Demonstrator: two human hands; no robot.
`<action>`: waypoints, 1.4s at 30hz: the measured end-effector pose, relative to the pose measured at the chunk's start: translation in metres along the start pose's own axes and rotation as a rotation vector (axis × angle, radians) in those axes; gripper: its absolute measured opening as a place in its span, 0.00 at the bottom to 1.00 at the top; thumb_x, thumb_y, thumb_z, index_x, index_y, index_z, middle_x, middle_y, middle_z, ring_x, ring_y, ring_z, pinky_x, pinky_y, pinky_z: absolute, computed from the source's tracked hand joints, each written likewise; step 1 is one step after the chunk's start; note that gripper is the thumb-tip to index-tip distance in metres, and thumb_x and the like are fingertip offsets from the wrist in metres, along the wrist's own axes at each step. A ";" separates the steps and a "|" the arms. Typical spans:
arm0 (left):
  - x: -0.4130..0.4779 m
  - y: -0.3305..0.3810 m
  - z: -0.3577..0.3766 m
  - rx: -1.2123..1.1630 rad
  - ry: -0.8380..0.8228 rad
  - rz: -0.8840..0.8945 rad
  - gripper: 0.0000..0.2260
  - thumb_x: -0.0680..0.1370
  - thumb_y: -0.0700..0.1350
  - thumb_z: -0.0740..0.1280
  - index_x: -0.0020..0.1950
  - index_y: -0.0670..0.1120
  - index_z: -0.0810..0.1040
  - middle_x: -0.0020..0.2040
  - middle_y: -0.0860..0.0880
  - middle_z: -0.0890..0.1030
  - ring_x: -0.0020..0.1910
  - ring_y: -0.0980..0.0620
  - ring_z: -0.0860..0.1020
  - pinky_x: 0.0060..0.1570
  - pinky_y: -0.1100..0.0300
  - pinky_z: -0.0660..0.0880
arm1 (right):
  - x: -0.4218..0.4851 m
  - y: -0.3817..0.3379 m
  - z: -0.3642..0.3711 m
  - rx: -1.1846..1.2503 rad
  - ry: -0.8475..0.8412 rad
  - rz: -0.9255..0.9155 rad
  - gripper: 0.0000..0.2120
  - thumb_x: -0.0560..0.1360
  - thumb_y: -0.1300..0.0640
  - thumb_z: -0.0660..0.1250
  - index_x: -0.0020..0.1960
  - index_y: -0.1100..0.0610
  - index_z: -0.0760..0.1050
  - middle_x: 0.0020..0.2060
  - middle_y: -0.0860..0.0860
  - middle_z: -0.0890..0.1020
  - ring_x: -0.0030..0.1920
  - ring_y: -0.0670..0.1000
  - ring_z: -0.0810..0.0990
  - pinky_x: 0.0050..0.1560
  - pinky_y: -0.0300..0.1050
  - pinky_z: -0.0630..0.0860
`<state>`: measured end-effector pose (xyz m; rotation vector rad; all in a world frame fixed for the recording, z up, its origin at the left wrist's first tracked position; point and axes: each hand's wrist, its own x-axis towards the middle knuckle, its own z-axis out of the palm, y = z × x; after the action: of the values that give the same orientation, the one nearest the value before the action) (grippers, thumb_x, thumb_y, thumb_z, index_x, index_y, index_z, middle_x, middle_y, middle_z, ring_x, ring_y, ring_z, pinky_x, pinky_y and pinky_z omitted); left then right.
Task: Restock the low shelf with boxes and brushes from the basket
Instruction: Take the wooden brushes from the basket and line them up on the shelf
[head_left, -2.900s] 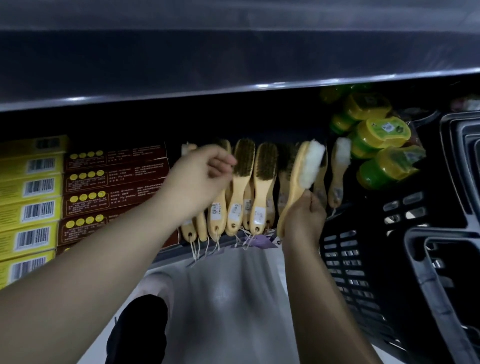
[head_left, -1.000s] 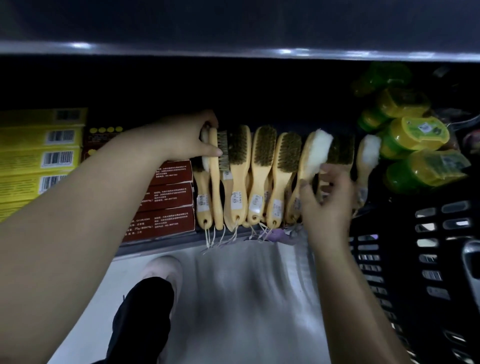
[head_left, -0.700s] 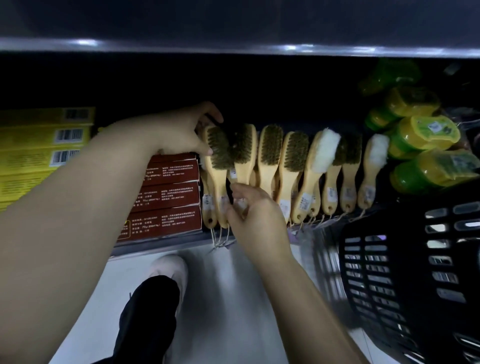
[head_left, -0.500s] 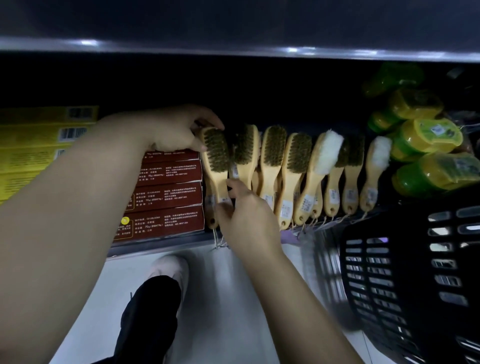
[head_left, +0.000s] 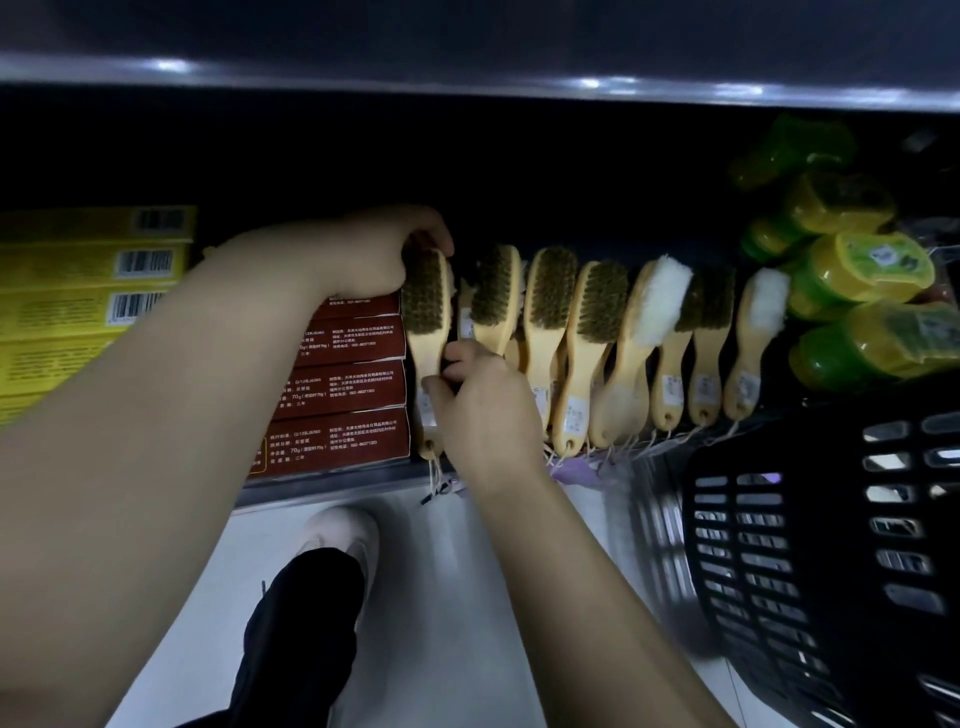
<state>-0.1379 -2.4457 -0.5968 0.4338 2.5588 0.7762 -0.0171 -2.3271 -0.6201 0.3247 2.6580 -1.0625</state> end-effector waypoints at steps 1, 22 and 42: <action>0.000 0.001 0.000 0.028 0.007 -0.007 0.24 0.73 0.25 0.56 0.62 0.46 0.74 0.63 0.43 0.74 0.61 0.46 0.72 0.63 0.51 0.69 | -0.001 0.002 -0.001 -0.008 0.037 -0.019 0.13 0.76 0.54 0.64 0.61 0.53 0.74 0.51 0.50 0.82 0.49 0.53 0.80 0.47 0.47 0.78; -0.004 0.012 0.006 0.038 -0.026 0.009 0.31 0.71 0.47 0.73 0.71 0.49 0.64 0.67 0.48 0.72 0.62 0.48 0.72 0.56 0.58 0.68 | 0.007 0.025 -0.013 0.018 0.038 0.062 0.10 0.76 0.50 0.65 0.41 0.55 0.76 0.32 0.51 0.77 0.37 0.54 0.78 0.35 0.42 0.70; 0.023 0.083 0.047 0.170 0.151 0.197 0.33 0.74 0.55 0.68 0.75 0.51 0.58 0.73 0.47 0.66 0.68 0.46 0.68 0.59 0.56 0.69 | 0.007 0.076 -0.058 0.315 0.547 0.226 0.28 0.71 0.57 0.72 0.66 0.56 0.63 0.61 0.52 0.71 0.61 0.52 0.72 0.57 0.45 0.73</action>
<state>-0.1204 -2.3491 -0.5908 0.7145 2.7652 0.6835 -0.0097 -2.2319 -0.6306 1.0917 2.7863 -1.4856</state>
